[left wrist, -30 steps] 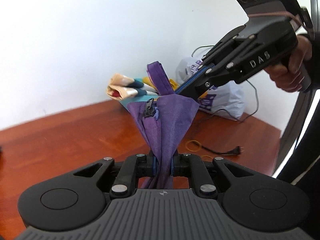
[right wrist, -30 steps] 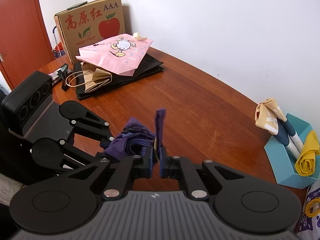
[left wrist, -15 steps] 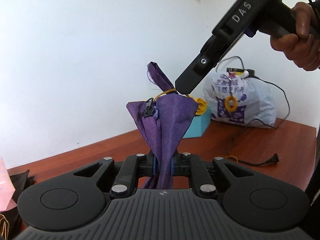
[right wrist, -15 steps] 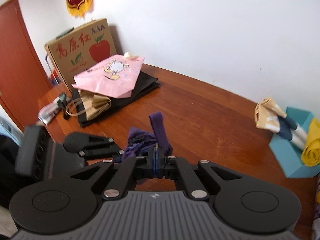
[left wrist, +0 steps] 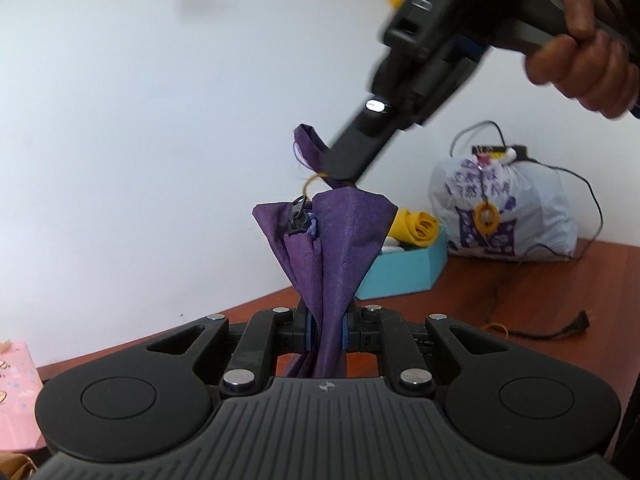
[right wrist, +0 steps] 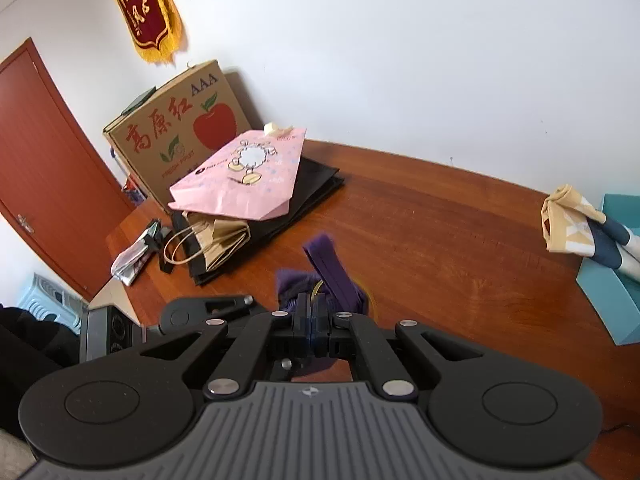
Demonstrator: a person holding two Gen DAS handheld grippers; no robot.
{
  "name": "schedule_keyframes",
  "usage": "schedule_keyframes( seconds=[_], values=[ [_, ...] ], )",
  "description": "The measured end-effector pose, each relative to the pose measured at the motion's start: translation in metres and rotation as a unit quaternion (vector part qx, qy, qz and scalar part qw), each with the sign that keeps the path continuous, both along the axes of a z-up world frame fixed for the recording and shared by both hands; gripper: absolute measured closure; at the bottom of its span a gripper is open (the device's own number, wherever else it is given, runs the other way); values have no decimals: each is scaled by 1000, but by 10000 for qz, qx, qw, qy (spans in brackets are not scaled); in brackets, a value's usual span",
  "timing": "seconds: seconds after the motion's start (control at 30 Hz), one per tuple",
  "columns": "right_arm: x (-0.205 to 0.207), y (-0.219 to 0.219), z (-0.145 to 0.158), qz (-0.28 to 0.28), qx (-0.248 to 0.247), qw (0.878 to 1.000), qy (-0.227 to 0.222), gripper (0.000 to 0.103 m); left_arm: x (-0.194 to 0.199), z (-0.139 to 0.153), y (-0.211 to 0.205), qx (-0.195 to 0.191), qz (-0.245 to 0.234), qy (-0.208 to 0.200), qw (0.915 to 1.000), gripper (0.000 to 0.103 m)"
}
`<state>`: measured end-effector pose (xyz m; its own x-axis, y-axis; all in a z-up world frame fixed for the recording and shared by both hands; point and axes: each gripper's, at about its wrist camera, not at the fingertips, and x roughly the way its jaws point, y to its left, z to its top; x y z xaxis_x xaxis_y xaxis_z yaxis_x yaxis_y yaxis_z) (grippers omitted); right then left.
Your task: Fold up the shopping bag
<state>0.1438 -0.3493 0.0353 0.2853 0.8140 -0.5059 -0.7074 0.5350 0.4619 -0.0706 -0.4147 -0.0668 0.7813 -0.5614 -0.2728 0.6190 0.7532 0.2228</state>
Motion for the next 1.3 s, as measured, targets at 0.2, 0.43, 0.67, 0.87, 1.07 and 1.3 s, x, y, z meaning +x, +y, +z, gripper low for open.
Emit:
schedule_keyframes(
  seconds=[0.2, 0.43, 0.67, 0.87, 1.07, 1.3],
  values=[
    [-1, 13, 0, 204, -187, 9996, -15, 103, 6, -2, -3, 167, -14, 49, 9998, 89],
    [-8, 17, -4, 380, -474, 9981, 45, 103, 14, -5, -3, 118, 228, 293, 9992, 89],
    [-14, 17, -5, 340, -564, 9978, -92, 103, 18, -5, -7, 1, 244, 533, 9983, 89],
    [-17, 21, -7, 376, -709, 9966, -192, 102, 22, -1, -3, -165, 286, 784, 9964, 89],
    [-24, 26, -10, 250, -871, 9951, -384, 101, 27, 11, 17, -552, 330, 1119, 9916, 89],
    [-29, 24, -1, -450, -672, 9954, -511, 91, 32, 14, 38, -641, 231, 1326, 9888, 89]
  ],
)
